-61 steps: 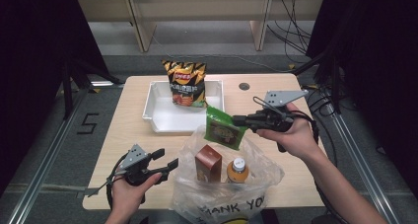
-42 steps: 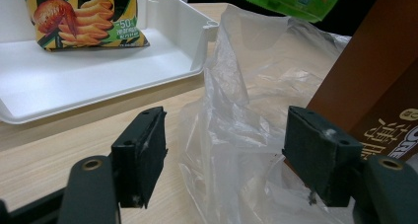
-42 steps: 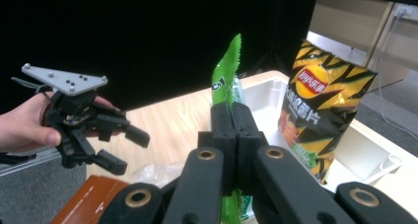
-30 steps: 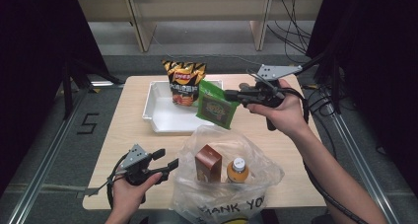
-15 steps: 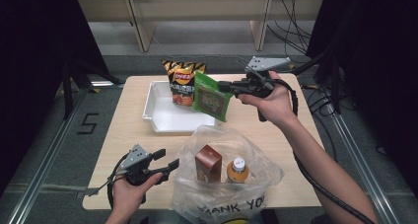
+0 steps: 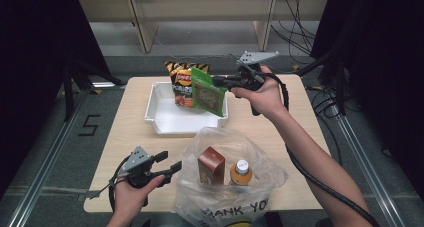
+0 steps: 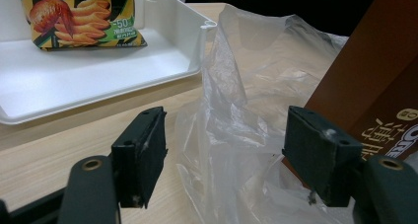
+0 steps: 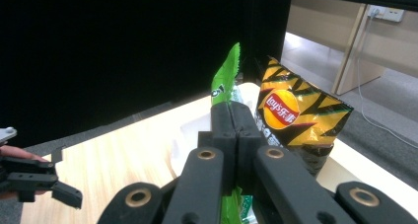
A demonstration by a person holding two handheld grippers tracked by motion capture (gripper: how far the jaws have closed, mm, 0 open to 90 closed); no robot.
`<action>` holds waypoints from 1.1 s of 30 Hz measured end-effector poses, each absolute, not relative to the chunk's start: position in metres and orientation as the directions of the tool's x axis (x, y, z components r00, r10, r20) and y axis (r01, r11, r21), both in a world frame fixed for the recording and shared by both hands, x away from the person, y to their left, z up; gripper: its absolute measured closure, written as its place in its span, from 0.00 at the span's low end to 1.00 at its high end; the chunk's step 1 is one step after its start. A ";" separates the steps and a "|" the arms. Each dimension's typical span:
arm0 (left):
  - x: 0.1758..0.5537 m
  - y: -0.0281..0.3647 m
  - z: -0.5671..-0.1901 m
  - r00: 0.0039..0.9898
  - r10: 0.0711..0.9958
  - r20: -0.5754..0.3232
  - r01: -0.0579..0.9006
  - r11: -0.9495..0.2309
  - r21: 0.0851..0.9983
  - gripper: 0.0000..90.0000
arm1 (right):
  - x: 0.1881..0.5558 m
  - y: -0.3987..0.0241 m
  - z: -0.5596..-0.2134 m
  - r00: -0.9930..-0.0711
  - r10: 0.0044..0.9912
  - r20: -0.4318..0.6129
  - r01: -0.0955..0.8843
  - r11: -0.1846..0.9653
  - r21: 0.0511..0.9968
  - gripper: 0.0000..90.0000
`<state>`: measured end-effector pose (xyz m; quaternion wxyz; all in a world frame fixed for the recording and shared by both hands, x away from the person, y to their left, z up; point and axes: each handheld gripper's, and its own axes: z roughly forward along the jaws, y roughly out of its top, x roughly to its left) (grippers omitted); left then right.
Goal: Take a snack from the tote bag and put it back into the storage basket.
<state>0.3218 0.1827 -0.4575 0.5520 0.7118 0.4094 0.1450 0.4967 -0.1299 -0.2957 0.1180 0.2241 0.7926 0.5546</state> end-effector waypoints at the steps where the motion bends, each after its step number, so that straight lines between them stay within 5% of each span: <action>1: 0.322 0.183 -0.457 0.622 0.745 -0.241 0.424 -0.061 0.904 0.35 | 0.498 -0.128 -0.297 -0.868 0.492 0.075 0.234 0.271 0.934 1.00; 33: 0.323 0.182 -0.460 0.625 0.737 -0.256 0.429 -0.051 0.902 0.35 | 0.527 -0.110 -0.312 -0.852 0.518 0.077 0.260 0.290 0.921 1.00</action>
